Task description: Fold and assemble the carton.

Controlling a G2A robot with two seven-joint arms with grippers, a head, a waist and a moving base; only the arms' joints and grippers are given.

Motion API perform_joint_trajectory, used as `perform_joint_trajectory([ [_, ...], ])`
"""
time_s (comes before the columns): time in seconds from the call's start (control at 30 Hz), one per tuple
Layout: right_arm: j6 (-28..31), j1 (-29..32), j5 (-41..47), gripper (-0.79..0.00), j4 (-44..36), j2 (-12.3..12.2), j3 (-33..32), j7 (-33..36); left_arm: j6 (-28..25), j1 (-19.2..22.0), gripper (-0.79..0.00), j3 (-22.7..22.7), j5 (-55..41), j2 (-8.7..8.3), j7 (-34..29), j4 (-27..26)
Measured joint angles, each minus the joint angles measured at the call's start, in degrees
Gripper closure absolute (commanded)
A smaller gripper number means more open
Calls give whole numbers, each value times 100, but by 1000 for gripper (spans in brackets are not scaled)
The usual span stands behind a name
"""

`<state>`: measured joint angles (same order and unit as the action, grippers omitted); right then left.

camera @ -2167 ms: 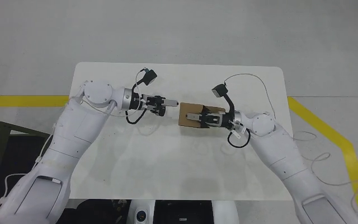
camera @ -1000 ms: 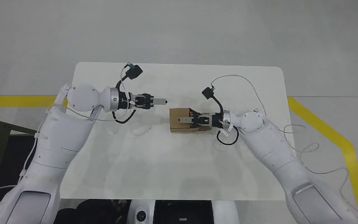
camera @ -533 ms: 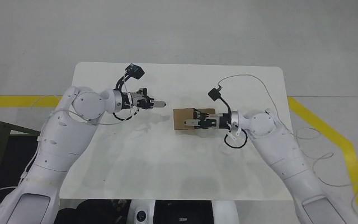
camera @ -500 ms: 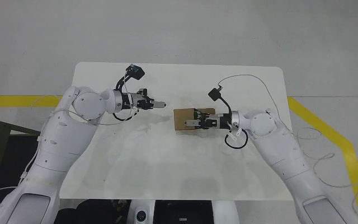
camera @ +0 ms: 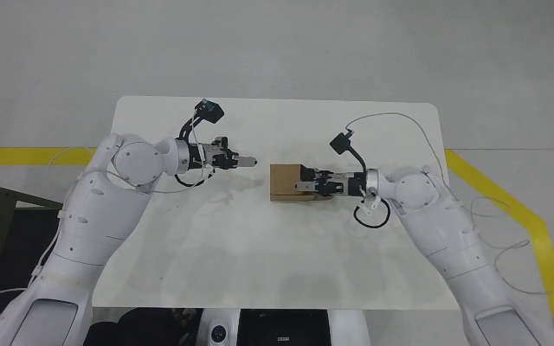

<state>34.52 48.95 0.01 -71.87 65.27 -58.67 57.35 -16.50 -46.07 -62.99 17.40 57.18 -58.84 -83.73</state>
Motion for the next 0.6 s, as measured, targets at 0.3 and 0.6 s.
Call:
perform_joint_trajectory([
  [0.3,-9,260,-453,0,-635,-190,-452,107,-66,-133,-785,183,1161,-10,629,-169],
  [0.6,45,447,-628,0,-1084,-299,-708,12,-1185,-526,-785,146,2063,-53,1957,-99],
])
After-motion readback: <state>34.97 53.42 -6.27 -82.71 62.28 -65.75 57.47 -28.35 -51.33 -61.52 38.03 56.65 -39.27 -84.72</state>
